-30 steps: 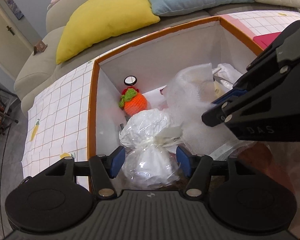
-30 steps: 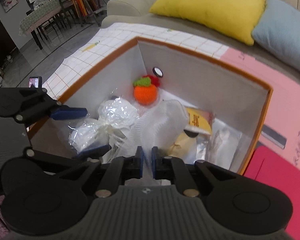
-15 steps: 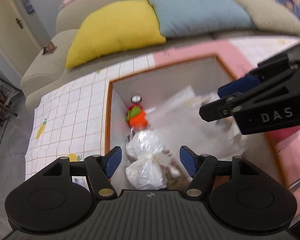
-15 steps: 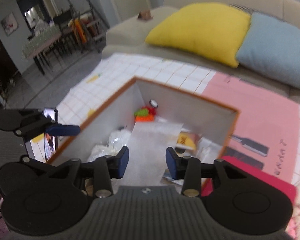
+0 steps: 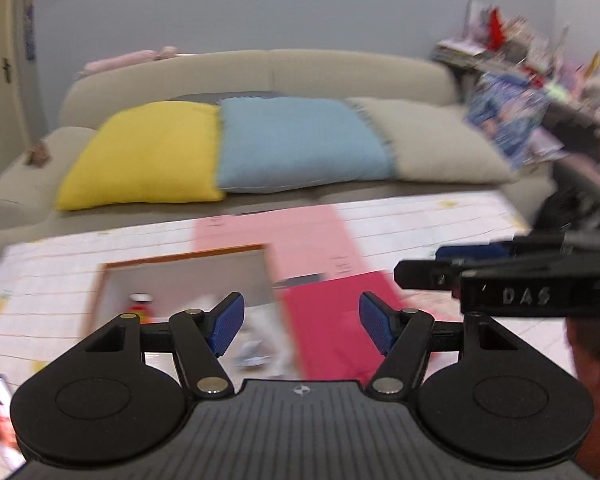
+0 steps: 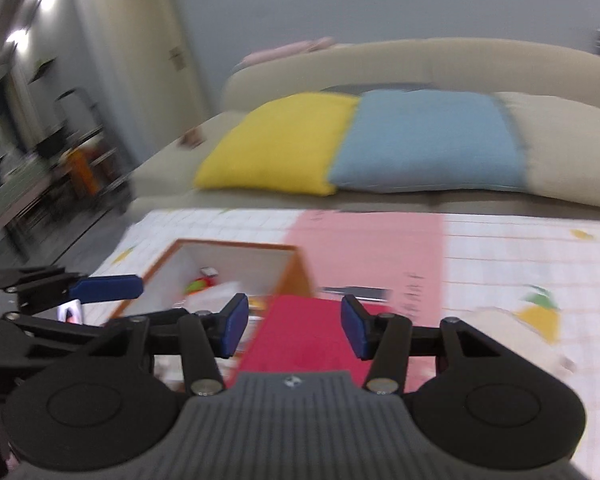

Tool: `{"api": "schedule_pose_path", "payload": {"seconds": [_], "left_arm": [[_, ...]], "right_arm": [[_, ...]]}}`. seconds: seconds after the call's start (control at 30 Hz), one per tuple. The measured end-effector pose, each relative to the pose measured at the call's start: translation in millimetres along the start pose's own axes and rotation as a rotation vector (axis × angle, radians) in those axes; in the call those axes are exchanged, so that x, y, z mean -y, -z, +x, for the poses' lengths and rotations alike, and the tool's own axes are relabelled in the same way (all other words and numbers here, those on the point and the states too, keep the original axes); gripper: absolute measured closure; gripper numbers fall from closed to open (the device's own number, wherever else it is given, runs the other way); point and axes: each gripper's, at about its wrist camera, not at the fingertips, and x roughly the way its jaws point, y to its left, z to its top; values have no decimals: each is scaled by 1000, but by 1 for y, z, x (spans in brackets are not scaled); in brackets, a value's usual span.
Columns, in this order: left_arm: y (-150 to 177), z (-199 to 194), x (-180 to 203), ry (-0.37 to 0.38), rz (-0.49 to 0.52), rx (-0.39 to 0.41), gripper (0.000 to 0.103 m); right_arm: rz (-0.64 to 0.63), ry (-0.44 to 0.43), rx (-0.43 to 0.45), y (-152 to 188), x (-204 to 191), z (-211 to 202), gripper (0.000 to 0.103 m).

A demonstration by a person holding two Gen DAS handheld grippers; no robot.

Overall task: Organize soft objects
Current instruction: 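Move both tools back to the knitted hat and white towel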

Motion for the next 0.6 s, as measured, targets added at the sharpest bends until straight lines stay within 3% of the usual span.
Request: {"api": "schedule_pose_path", "payload": {"seconds": [0.13,0.3,0.43,0.6], "left_arm": [[6,11,36,109,49,-15,26],[20,38,86,181,186,-74,26],[26,59,119,184,306,-112,27],[20,91,139,155,357,-152,28]], "right_arm": [[42,118,19,27,32,-31,52],[84,245,-23,64,68,-49,52],[163,295,-44,85,95,-52,51],[204,350,-26,91,117,-45,46]]}}
